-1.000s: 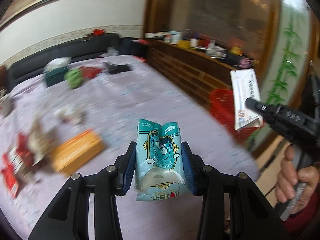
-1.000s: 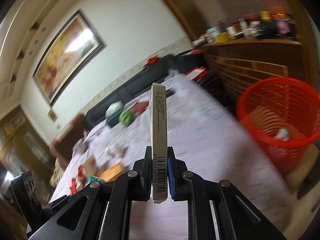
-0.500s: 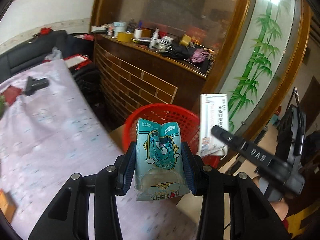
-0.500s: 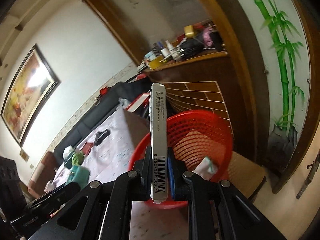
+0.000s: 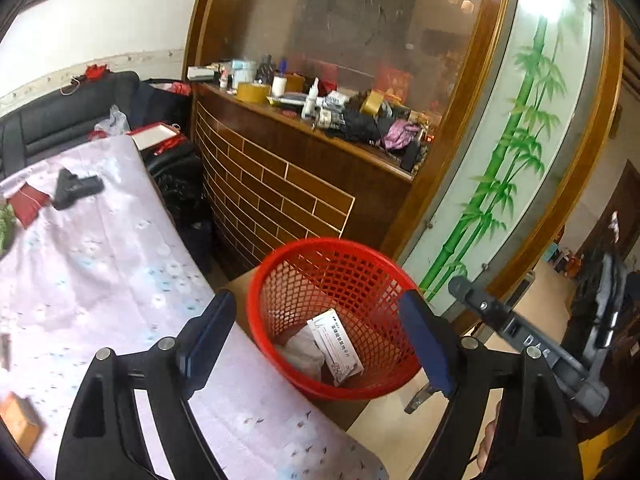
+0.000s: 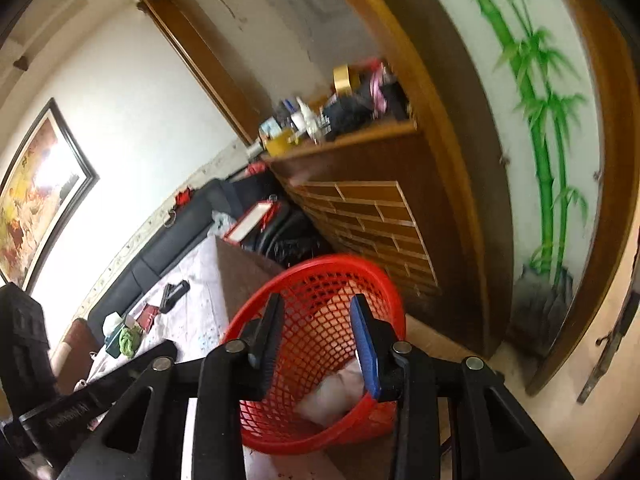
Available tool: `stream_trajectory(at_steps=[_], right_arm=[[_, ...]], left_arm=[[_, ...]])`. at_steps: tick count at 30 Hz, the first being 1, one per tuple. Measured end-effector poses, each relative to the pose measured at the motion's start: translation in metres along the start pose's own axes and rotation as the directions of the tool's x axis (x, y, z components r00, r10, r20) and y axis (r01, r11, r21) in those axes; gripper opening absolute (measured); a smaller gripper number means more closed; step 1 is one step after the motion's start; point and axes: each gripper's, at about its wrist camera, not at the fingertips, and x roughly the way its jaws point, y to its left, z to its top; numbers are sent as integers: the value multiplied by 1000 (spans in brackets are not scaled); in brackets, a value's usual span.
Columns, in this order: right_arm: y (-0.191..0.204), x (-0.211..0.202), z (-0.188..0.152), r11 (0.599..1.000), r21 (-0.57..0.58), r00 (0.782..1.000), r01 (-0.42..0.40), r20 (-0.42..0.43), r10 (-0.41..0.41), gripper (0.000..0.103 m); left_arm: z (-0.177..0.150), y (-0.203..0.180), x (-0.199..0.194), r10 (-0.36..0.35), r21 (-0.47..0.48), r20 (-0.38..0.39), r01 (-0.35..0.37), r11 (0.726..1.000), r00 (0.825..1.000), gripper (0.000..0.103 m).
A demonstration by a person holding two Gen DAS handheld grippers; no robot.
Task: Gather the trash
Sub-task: 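Carry both items to the red wastebasket and open both grippers to drop them, then return to the table and grasp the red snack wrapper with the left gripper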
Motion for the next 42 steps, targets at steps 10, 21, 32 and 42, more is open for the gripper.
stream_trajectory(at_steps=[10,21,32,42], right_arm=[[52,-39,-1,994,-57,994,-96,41,99,46],[148,-26,-67,944,-196,961,-267,-122,246,57],[221,33,-157,881,-313,909,-355,-336,247,57],[239,57,-189,870,-305,874,-387,-423,240,57]], left_arm=[[4,27,-107,-17,-13,143,19,1000,990,83],[-68,108,-181,154,-105,147,-139,985,977,83],[-155,205,-253,433,-230,74,-407,884,898,83],[-207,320,-308,621,-382,-56,-591,710,782,83]])
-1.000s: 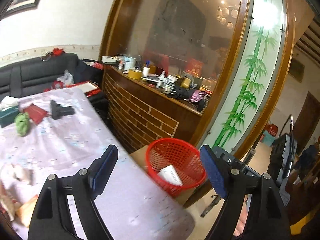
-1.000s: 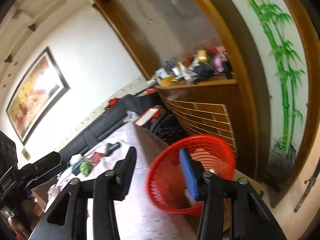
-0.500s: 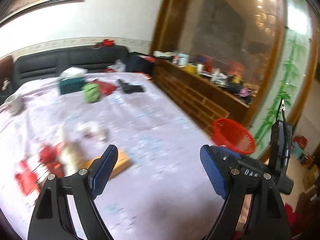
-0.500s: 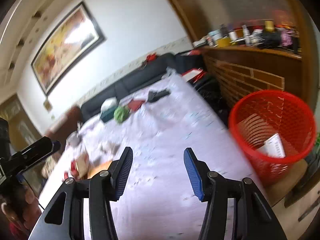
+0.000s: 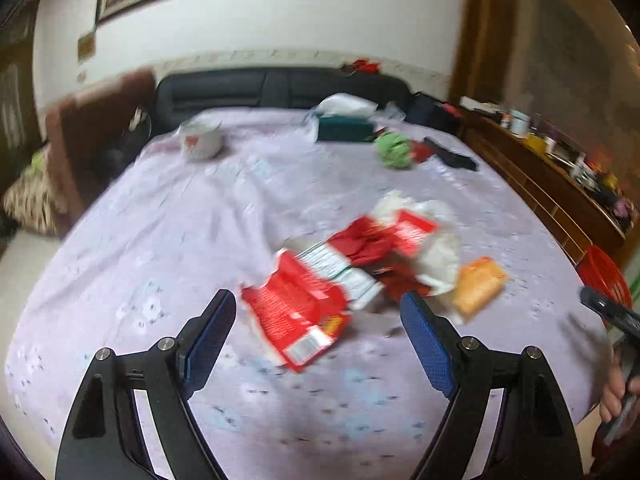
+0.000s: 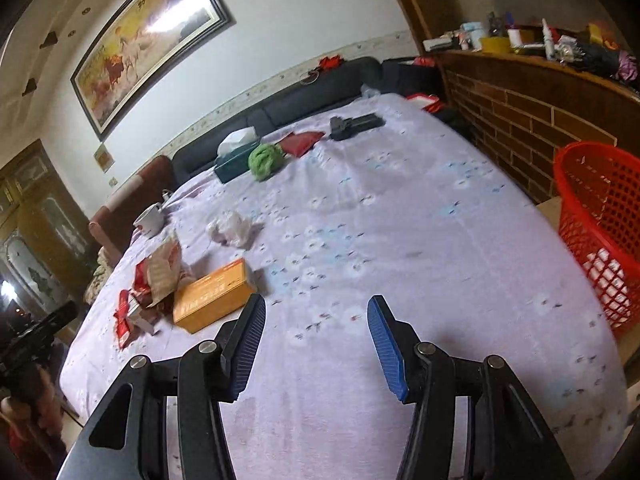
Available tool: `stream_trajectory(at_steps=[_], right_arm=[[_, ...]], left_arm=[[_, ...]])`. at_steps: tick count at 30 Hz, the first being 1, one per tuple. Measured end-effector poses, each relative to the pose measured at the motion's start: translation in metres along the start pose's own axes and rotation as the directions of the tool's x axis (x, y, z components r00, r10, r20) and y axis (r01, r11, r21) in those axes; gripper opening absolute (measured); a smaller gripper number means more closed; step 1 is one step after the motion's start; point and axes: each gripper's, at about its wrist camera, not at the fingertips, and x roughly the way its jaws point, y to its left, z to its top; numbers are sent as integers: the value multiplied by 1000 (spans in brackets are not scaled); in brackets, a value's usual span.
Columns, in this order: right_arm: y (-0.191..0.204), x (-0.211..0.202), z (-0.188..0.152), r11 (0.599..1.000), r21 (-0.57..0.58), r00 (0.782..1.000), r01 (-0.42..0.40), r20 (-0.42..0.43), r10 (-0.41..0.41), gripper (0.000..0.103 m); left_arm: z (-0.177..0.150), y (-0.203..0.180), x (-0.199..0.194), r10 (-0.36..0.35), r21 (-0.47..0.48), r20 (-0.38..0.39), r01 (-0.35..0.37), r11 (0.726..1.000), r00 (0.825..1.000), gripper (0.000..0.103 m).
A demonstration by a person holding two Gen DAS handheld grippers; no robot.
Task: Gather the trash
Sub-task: 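Return to the table and grasp the red snack wrapper with the left gripper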
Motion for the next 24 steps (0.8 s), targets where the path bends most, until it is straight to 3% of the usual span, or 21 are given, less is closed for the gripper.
stream_trajectory(at_steps=[3,8,15,17,20,22,24], right_arm=[[9,-1,-2,1000,-14,1000,-6,-4,6,57],[18,-2,-3,999,-21,1000,-24,-10,24,57],[25,0,-5,999,-29,999,-34,-18,33,57],[27,2,-7,999,-31,999,-38,-23,37,57],[29,2,-9,998,-44,999,-37,-26,36,57],[29,3,-10,998,-43,999,-39,-30,38,57],[28,3,-11,998,-43,999,-35,-30,33,57]], left_arm=[[0,20,20,24,-92,-58,-30,995,998,83],[-12,33,38,-34,-203,-104,13,979,994,83],[-12,18,53,-29,-269,-99,2,963,995,85],[-8,15,63,26,-264,-125,-59,963,992,91],[-5,15,75,29,-271,-111,-58,961,993,91],[-6,20,76,49,-283,-95,-74,956,994,84],[-7,27,74,-6,-322,-73,-17,946,997,71]])
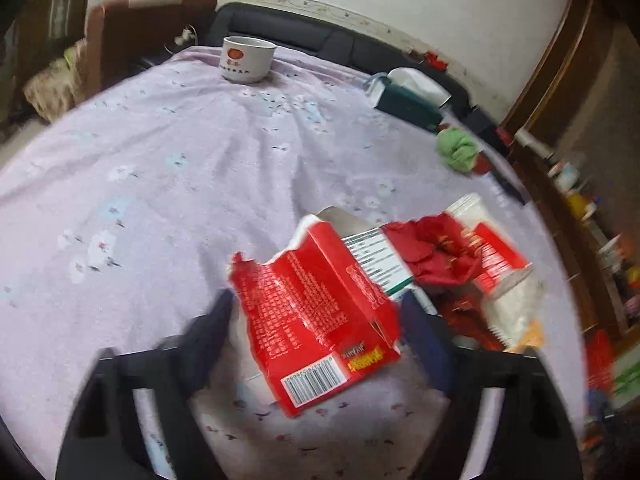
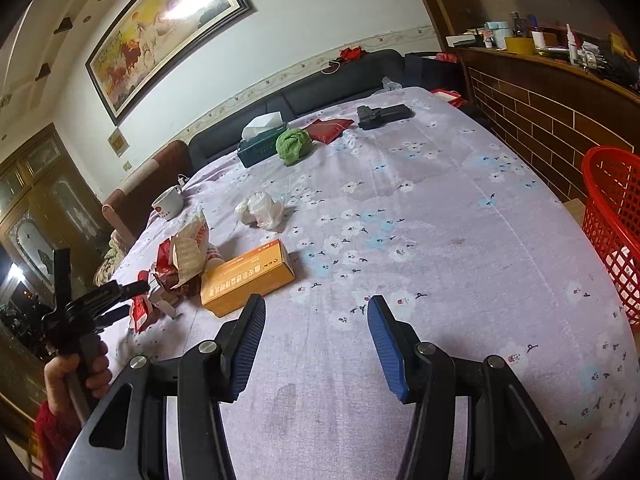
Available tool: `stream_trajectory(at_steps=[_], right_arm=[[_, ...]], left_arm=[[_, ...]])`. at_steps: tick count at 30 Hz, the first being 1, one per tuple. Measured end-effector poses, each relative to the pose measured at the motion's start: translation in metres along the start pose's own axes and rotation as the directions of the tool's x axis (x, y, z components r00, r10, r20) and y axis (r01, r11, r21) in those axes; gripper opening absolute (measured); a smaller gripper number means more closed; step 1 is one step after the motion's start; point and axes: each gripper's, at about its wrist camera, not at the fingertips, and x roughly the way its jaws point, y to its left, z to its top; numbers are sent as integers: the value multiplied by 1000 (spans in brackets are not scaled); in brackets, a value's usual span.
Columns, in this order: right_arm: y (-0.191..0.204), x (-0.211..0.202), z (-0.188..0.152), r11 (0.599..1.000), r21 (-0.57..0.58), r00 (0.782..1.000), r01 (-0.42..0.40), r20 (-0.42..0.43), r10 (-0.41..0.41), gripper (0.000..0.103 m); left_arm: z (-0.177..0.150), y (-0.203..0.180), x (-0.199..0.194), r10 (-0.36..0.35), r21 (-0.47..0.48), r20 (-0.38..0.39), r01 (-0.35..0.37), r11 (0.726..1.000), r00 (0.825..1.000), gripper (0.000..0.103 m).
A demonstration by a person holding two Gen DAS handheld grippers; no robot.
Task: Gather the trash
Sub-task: 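Return to the table and grasp the red snack wrapper with the left gripper, then grasp the orange medicine box with the right gripper while the left gripper holds the wrapper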
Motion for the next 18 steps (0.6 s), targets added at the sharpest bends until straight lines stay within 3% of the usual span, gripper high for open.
stream_trajectory(at_steps=[6,13,18], right_arm=[[2,3,-1,1000,-8,1000,-3,-16,3,57],[19,24,17,998,-5,994,-60,-93,59,57],[37,74,53,996,-19,985,-82,-154,78,57]], left_arm=[[2,5,-7,-3,-3,31,3,1000,1000,57],[-8,1,-43,-55,62,118,48,997,992,57],[-14,-4,-66,-105,102,144,91,991,984,57]])
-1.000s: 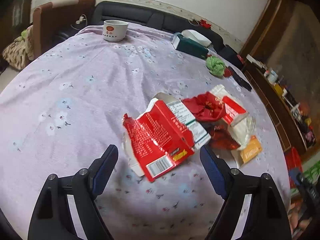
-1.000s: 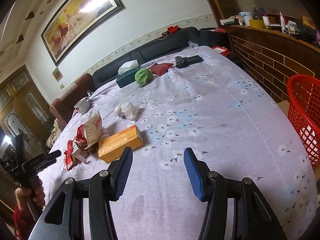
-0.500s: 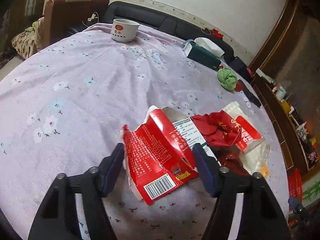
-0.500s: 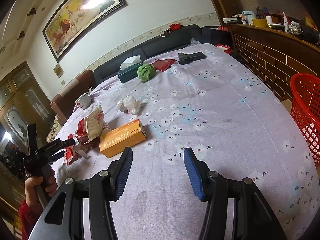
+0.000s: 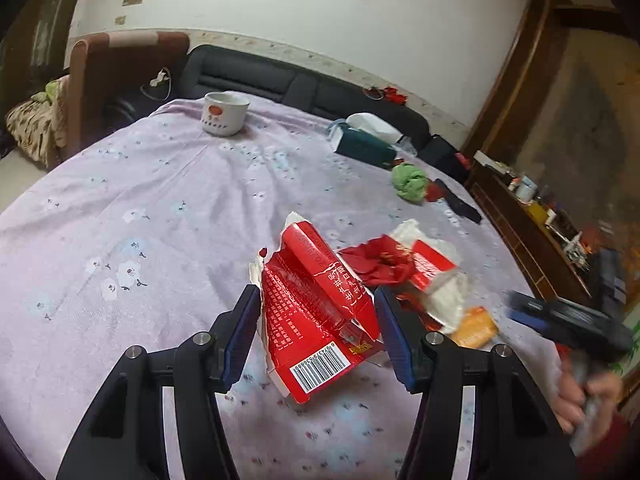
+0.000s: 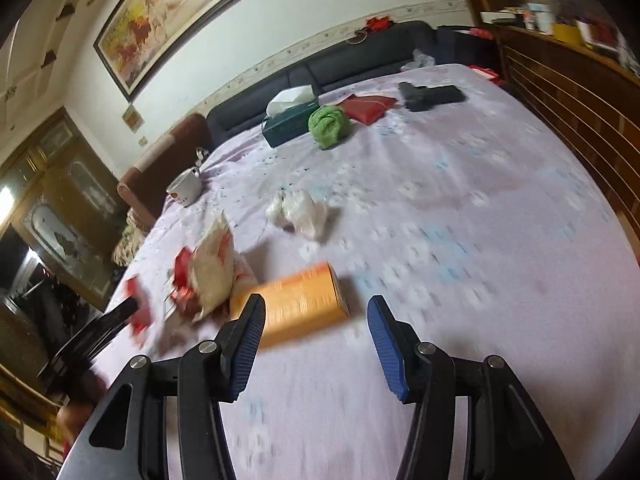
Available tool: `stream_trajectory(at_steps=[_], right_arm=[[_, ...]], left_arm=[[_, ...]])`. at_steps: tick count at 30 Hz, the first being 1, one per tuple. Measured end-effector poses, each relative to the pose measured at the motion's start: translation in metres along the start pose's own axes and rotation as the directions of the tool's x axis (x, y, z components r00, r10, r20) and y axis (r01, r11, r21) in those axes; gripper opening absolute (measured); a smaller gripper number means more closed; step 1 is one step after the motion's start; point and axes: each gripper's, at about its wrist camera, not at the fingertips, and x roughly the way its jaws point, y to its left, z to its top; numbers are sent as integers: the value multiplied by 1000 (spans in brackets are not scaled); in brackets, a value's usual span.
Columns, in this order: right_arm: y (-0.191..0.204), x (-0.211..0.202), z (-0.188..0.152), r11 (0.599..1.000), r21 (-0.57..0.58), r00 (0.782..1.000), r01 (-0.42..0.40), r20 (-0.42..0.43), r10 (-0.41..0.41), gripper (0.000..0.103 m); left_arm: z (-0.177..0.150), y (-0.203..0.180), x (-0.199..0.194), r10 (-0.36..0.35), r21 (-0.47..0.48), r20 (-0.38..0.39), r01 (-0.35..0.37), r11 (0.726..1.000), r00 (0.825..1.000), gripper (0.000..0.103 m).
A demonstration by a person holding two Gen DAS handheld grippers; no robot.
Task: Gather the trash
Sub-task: 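Grasp the orange medicine box with the right gripper while the left gripper holds the wrapper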
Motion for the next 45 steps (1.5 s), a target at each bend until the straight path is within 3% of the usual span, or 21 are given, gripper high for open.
stream_trajectory(at_steps=[3,7,11,13,16,17,19,20,22,27,30,33,38,40,42,45], right_arm=[[-1,39,19,999,31,998,-24,-65,26,56],[-7,79,21,998,62,990,-17,-142,25,45],[-1,69,0,991,97,976,-91,-187,108,44],[11,55,-19,986,80,958,-145,-239,160,44],[39,33,-53,963,33,900,-268,-347,262,44],[47,28,-56,964,-20,904,-266,-352,242,44],[58,19,-51,968,-144,945,-204,-289,156,51],[61,18,-46,968,-181,960,-174,-250,126,61],[63,23,-34,966,-213,975,-146,-194,105,66],[61,60,-20,968,-197,969,-153,-223,107,66],[65,73,-24,965,-182,949,-187,-286,130,66],[76,69,-38,949,-236,939,-207,-322,124,66],[101,63,-64,891,-445,963,-94,-266,-31,66],[106,63,-75,869,-493,968,-40,-235,-88,55],[106,59,-80,856,-516,975,-1,-192,-114,53],[95,49,-83,880,-475,984,1,-157,-86,52]], left_arm=[[-4,-4,-7,-12,26,2,12,1000,1000,57],[-9,-6,-11,-23,54,5,23,998,1000,58],[-7,-1,-15,-53,40,13,53,998,999,58],[-6,0,-15,-59,34,17,59,998,998,58],[-7,0,-17,-59,38,27,58,998,998,58],[-7,0,-18,-61,38,27,60,997,998,58],[-8,-1,-21,-69,40,28,67,997,997,58],[-8,-2,-23,-68,44,30,67,997,997,58],[-8,-2,-26,-70,47,31,69,997,997,58],[-11,-1,-28,-78,55,28,76,996,997,58],[-12,-2,-27,-83,66,26,81,995,996,58],[-13,-6,-26,-93,77,26,91,993,995,58],[-16,-16,-26,-100,106,21,97,990,995,59],[-17,-21,-25,-113,116,17,110,987,993,58],[-19,-29,-24,-125,132,12,123,984,992,59],[-22,-45,-19,-142,154,-8,142,978,990,59]])
